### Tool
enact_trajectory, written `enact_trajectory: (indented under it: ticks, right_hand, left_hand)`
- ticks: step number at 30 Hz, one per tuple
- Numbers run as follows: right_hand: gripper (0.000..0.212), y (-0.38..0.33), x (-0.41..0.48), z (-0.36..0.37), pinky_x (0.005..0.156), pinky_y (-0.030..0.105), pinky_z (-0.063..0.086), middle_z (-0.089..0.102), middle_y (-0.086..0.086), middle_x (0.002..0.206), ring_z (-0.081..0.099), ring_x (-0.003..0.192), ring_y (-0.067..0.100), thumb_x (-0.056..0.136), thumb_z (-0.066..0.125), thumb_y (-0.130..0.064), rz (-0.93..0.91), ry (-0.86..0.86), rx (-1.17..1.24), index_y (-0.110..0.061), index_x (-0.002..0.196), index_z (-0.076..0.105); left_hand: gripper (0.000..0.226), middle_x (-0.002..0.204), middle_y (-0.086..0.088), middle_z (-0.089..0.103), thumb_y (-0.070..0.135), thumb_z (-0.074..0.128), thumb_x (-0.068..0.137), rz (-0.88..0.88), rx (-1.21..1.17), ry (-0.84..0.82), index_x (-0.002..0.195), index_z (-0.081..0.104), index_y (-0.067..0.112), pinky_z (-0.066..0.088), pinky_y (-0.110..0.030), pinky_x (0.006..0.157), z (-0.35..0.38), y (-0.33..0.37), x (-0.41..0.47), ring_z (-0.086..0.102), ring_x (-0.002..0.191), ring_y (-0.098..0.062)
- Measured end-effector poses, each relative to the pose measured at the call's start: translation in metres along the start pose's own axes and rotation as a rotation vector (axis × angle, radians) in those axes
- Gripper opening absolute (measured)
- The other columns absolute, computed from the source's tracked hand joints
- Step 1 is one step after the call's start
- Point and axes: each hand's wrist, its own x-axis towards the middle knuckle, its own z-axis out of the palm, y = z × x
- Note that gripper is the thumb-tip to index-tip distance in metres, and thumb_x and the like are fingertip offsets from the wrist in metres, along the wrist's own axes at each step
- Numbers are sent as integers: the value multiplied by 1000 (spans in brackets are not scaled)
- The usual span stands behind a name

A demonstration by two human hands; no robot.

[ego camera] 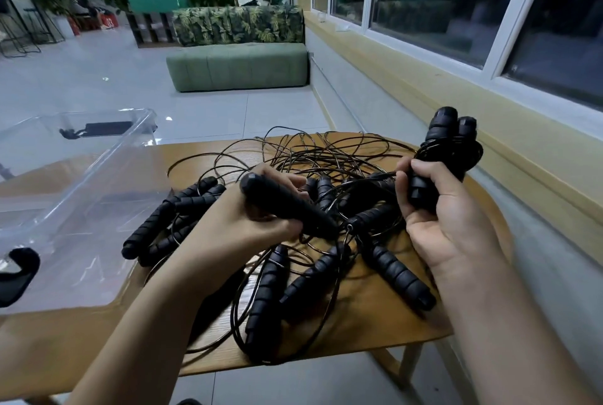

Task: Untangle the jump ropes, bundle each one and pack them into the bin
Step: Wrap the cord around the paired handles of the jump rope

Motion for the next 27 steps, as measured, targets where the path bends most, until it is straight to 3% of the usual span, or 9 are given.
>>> enact_trajectory:
  ticks: [3,5,8,11,13,15,21,23,27]
  right_hand:
    - [10,4,-4,4,74,24,63,75,10,94,76,88,18,94,71,3,26,-19,-9,-4,101,70]
    - [9,7,-6,6,73,24,63,74,10,96,76,86,18,94,70,3,34,-28,-17,-5,99,71]
    - [12,6,-7,7,74,24,63,73,12,97,76,85,18,95,70,4,15,-37,-5,-5,104,69]
    - [19,4,-4,9,77,26,63,71,15,103,76,86,18,95,70,4,-22,-51,21,-1,112,65]
    - [26,5,-2,14,80,27,64,69,17,107,76,87,19,95,70,4,-48,-71,17,0,119,63]
    - [30,7,-1,20,79,28,63,70,18,108,77,88,20,94,71,5,-82,-87,19,1,123,64]
    - [52,7,6,41,82,31,63,74,16,108,79,98,31,93,74,6,-254,-133,35,9,142,56]
    - [53,5,8,46,83,32,63,74,16,110,78,102,33,93,75,6,-296,-163,22,7,142,56]
    - [52,7,13,54,82,32,62,73,17,113,77,105,36,93,75,6,-308,-212,0,7,141,56]
  left_hand:
    - [41,130,7,73,-2,80,89,-109,29,-98,120,69,23,56,-48,107,4,-6,-2,72,118,-18]
    - [38,121,-6,73,-4,76,92,-133,55,-185,120,65,19,57,-53,102,6,-9,-2,73,112,-31]
    - [52,116,-15,70,-3,79,90,-131,22,-211,129,56,23,57,-43,86,1,-11,1,72,99,-32]
    - [68,124,-21,70,5,87,82,-161,-159,-51,136,55,29,52,-38,82,0,-15,8,72,97,-35]
    - [68,126,-25,68,8,88,73,-173,-276,133,132,59,26,49,-34,75,5,-20,15,69,89,-27]
    - [73,124,-21,68,-1,84,72,-178,-418,249,136,60,24,54,-34,81,8,-26,21,71,96,-25]
    - [65,137,-14,70,-15,51,91,-132,-684,298,147,54,17,47,-27,87,6,-20,28,73,109,-20]
    - [69,137,-10,71,-15,49,89,-65,-629,257,148,55,21,47,-28,89,4,-16,26,71,116,-17]
    - [82,141,3,67,-19,59,92,96,-182,322,152,51,35,55,-29,95,-1,-19,24,66,124,-13]
